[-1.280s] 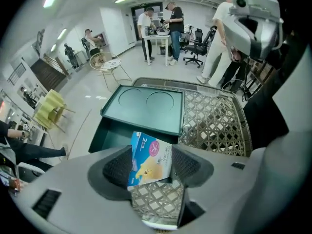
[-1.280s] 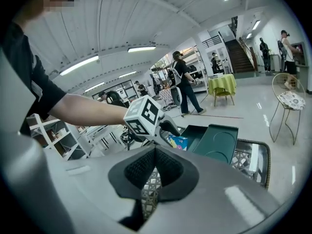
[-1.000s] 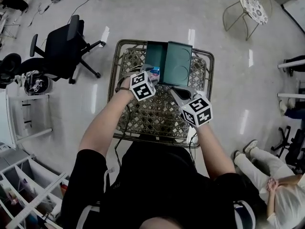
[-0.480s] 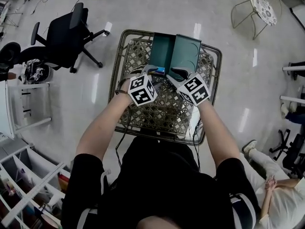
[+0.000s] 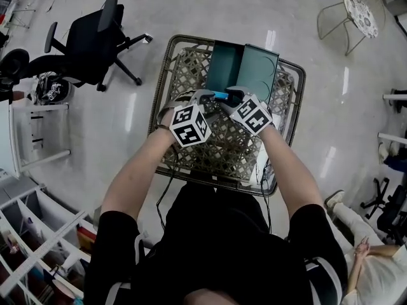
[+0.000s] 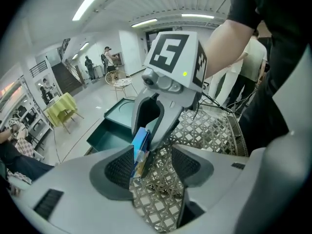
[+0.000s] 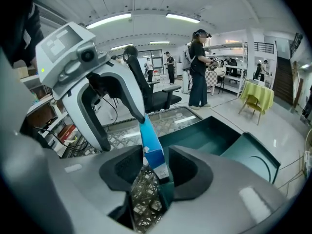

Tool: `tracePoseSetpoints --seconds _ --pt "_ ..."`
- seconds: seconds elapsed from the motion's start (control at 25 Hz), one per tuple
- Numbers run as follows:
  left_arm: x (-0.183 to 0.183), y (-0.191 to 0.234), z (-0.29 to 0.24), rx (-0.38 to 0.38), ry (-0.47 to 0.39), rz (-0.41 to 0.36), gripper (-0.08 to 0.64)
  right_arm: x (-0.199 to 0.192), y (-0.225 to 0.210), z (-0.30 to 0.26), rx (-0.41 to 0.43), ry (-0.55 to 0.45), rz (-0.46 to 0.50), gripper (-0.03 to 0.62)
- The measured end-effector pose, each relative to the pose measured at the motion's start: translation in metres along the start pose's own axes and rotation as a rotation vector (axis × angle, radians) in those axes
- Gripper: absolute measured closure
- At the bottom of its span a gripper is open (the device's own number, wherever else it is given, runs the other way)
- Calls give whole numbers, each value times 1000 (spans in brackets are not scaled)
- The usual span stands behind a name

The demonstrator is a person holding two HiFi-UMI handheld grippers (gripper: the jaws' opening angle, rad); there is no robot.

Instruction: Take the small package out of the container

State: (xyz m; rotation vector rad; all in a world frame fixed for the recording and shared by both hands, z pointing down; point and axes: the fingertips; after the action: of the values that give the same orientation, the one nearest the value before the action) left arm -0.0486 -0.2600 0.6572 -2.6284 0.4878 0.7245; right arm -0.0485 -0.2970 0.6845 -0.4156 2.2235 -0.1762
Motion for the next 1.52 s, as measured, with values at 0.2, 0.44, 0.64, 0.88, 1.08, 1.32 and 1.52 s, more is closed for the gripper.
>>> tracePoseSetpoints --seconds 0.2,0.44,0.64,0.88,1.08,1.32,1.52 --pt "-7 8 10 24 -39 64 318 -4 -7 -18 -9 7 13 420" --pt "-12 18 35 60 -78 134 361 3 -6 -18 -44 32 23 466" --pt "-7 24 61 82 -124 190 397 17 -3 9 -70 34 26 497" --pt "13 34 86 100 -221 242 420 37 3 51 -134 -17 30 499" --pt "33 48 112 104 -307 308 460 53 18 95 -194 -78 23 500" --pt "39 44 137 64 -312 252 482 69 41 160 -283 -186 -3 500" --pt "51 48 165 116 -340 260 491 75 74 222 -339 -293 -22 500"
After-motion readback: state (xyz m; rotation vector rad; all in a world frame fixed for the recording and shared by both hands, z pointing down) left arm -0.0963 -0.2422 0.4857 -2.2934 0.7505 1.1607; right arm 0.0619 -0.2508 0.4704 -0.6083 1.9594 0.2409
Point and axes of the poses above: the fingertips, and each gripper's own axes: z backward along the fingers, y to its left, x out of its top, and after that the axes turned 11 degrees about x, right-handed
